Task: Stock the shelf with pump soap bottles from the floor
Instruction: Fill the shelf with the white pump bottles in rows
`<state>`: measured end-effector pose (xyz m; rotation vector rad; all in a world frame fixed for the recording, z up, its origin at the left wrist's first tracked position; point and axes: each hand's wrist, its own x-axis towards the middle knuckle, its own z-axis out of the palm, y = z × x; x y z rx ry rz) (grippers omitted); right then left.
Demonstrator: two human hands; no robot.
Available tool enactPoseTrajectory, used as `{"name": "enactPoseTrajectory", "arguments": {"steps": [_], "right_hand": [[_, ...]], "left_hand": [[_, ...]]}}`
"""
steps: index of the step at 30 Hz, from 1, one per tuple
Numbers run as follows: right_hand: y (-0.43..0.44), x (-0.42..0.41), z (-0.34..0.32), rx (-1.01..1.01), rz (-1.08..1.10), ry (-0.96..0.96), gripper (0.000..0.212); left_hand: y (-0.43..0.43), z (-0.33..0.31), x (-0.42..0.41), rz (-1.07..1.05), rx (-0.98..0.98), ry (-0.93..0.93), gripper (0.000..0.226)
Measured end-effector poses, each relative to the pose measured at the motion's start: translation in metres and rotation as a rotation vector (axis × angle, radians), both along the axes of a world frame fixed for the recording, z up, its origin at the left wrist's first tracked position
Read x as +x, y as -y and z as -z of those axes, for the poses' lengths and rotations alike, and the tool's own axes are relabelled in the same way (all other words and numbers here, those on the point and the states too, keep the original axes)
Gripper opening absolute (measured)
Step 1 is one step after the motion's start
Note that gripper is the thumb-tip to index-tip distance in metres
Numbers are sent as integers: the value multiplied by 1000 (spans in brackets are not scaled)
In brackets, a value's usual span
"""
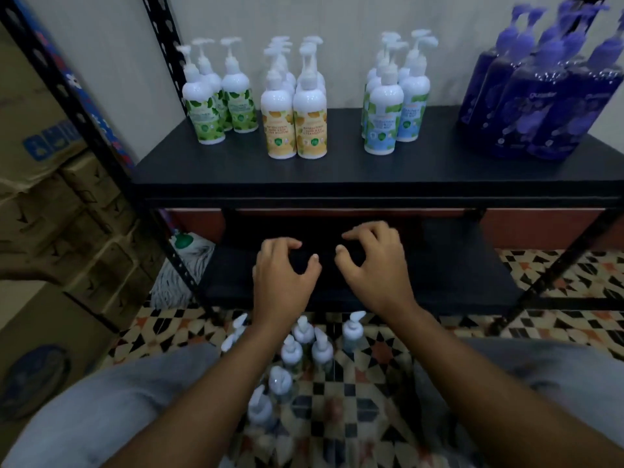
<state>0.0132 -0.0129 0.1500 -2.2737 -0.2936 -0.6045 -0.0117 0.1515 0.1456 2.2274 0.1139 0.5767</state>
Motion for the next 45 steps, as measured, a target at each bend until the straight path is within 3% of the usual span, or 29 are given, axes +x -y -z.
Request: {"name": "enactPoseTrajectory", "arguments": {"steps": [5,11,14,17,22,27,30,37,45], "right_hand": [[7,-31,92,39,-15,-425,23],[27,-41,166,-15,106,-714,26],[26,-38,202,-10,108,-836,28],[23,-31,227,21,131,-939,36],[19,-8,265,83,182,-985,59],[24,11,297,96,179,-1028,81],[28,25,310,51,162,-1028,76],[32,46,310,52,120,-1030,62],[66,17,263,426,232,-1048,48]], "left_hand": [[0,81,-36,4,-75,-245,24],[7,158,-60,-81,-193,-472,28],[20,192,-65,-173,-199,-513,30],[27,224,-60,-235,-230,-524,46],[43,248,-44,-228,-396,-598,33],[49,286,-31,-180,-401,-671,76],[47,309,-21,-189,-389,-691,84],[54,311,3,-215,-367,-685,60],[38,266,-12,-103,-495,-777,44]]}}
